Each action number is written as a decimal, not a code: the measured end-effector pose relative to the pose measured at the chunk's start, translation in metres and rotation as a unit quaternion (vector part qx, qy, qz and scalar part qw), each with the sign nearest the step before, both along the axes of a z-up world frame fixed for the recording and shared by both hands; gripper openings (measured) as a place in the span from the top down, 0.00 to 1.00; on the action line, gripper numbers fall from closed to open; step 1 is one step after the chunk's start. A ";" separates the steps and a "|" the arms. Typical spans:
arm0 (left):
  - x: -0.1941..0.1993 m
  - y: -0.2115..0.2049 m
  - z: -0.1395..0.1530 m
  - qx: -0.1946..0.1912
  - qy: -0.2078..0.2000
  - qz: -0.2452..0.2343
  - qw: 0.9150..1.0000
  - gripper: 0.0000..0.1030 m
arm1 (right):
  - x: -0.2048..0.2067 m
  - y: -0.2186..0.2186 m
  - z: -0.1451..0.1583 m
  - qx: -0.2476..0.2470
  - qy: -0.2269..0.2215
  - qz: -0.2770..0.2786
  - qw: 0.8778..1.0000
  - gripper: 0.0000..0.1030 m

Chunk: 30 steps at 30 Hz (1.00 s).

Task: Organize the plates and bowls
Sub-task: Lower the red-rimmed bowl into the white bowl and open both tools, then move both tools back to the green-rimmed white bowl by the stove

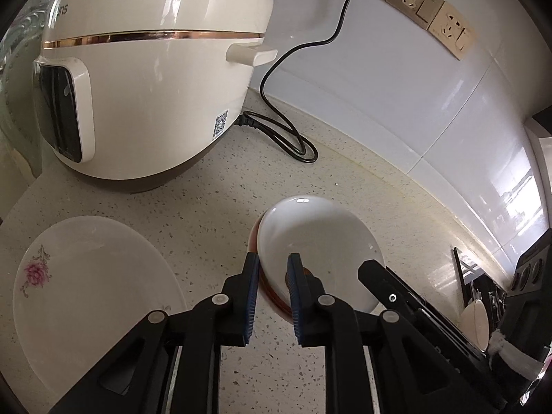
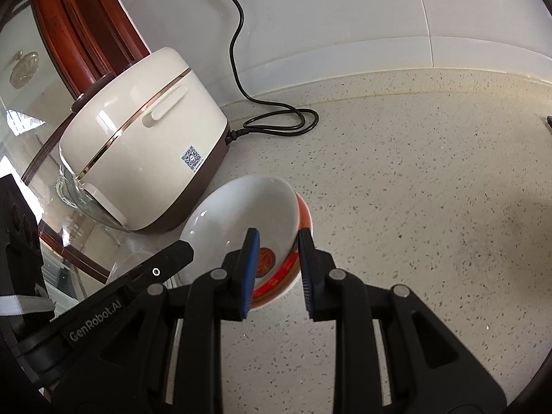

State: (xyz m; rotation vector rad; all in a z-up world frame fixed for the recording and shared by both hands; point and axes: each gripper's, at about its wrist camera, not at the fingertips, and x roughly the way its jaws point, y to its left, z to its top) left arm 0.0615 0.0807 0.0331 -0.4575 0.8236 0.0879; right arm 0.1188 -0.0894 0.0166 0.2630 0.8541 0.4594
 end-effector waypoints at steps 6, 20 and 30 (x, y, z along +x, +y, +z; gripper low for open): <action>0.003 -0.001 -0.002 0.005 -0.004 0.007 1.000 0.83 | -0.002 0.006 -0.002 -0.035 -0.009 -0.009 0.999 0.51; -0.019 0.003 0.009 -0.001 -0.038 0.025 0.999 0.52 | -0.013 -0.013 -0.004 -0.036 -0.008 -0.037 0.999 0.34; -0.034 -0.014 0.023 -0.001 -0.061 0.014 0.998 0.45 | -0.042 -0.042 0.008 -0.048 -0.027 -0.056 0.997 0.28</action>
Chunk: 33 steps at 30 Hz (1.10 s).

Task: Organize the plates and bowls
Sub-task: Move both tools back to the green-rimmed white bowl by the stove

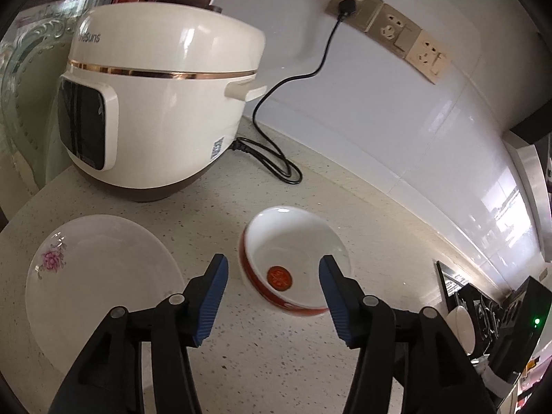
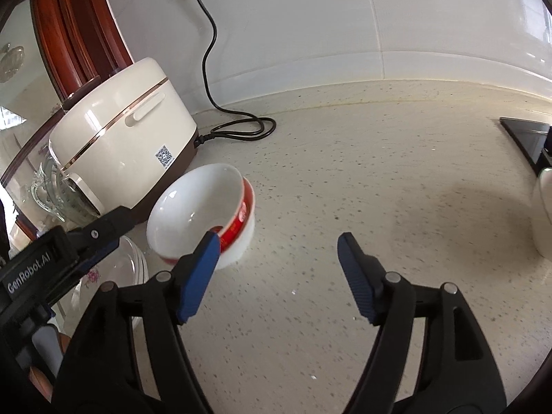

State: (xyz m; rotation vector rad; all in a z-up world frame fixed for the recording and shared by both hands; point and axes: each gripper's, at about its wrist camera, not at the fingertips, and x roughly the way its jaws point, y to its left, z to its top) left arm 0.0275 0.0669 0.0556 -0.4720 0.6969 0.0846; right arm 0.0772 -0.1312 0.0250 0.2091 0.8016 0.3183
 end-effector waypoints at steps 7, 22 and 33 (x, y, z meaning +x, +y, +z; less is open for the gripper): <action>-0.006 -0.021 0.004 0.005 -0.003 -0.017 1.000 0.44 | -0.020 -0.028 -0.001 -0.001 0.000 -0.017 1.000 0.26; 0.002 -0.090 -0.006 -0.003 0.003 -0.103 0.995 0.37 | -0.056 -0.119 -0.007 0.020 0.007 -0.076 0.997 0.23; 0.022 -0.177 -0.016 -0.030 0.017 -0.210 0.977 0.37 | -0.075 -0.222 -0.010 0.066 0.009 -0.168 0.984 0.22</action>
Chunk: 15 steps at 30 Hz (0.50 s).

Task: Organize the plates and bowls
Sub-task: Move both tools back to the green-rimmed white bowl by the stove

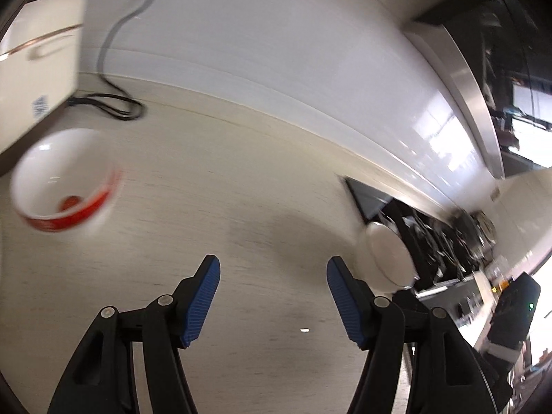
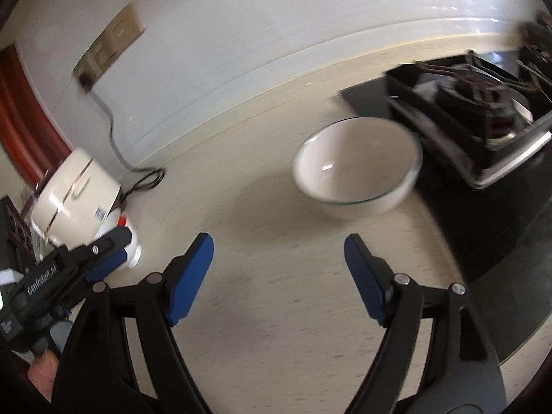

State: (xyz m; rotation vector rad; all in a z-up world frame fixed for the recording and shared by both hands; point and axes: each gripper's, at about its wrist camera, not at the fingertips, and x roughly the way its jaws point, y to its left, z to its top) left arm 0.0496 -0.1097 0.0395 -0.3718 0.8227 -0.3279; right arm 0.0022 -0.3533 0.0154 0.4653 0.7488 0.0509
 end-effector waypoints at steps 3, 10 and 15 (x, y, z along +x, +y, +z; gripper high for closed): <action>0.007 -0.026 -0.001 -0.008 0.005 -0.032 0.999 0.37 | -0.004 -0.028 -0.002 0.022 -0.005 -0.030 0.999 0.22; 0.023 -0.084 -0.002 -0.015 0.016 -0.095 0.995 0.37 | -0.009 -0.086 -0.016 0.094 -0.003 -0.091 0.991 0.22; 0.040 -0.112 -0.007 -0.015 0.029 -0.116 0.993 0.37 | -0.006 -0.111 -0.024 0.125 -0.001 -0.104 0.987 0.22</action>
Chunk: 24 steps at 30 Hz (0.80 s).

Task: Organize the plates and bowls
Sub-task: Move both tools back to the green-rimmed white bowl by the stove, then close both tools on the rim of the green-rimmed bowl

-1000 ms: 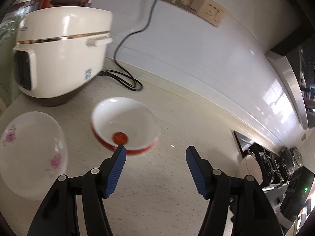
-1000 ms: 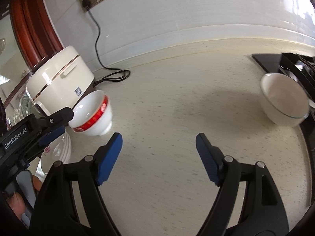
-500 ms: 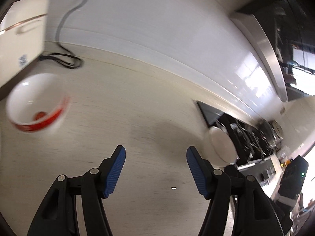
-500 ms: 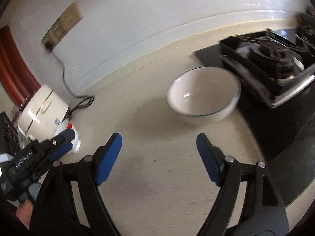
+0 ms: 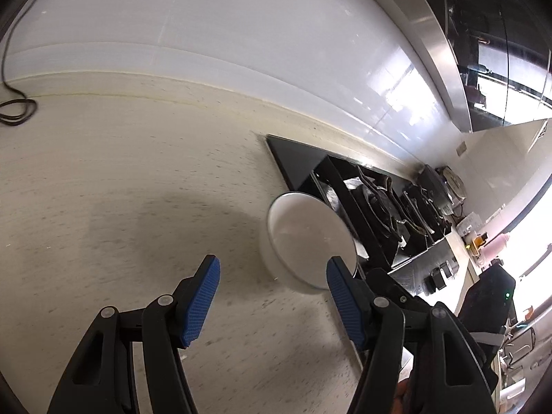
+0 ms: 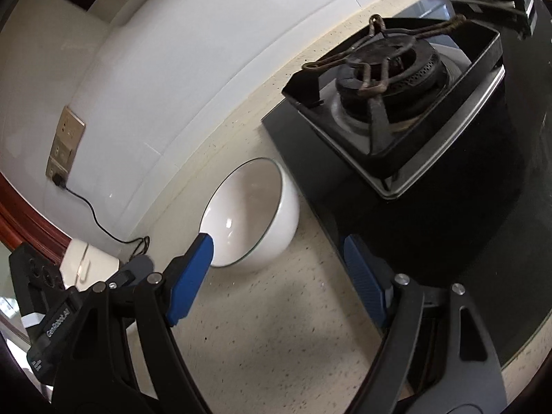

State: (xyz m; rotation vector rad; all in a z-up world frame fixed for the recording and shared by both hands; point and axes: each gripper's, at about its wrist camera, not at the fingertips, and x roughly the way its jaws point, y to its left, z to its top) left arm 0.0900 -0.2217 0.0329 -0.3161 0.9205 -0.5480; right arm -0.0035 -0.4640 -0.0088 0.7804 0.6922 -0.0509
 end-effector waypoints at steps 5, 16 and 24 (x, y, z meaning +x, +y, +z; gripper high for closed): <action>0.014 -0.019 -0.004 0.002 0.005 -0.003 1.000 0.37 | 0.007 -0.013 -0.003 0.020 -0.001 0.001 1.000 0.22; 0.039 -0.028 -0.023 0.004 0.043 0.012 0.999 0.46 | 0.035 -0.010 -0.015 0.060 0.001 0.021 0.998 0.23; 0.044 -0.033 -0.042 0.007 0.067 0.007 0.998 0.56 | 0.053 -0.002 -0.027 0.050 0.015 0.043 0.998 0.56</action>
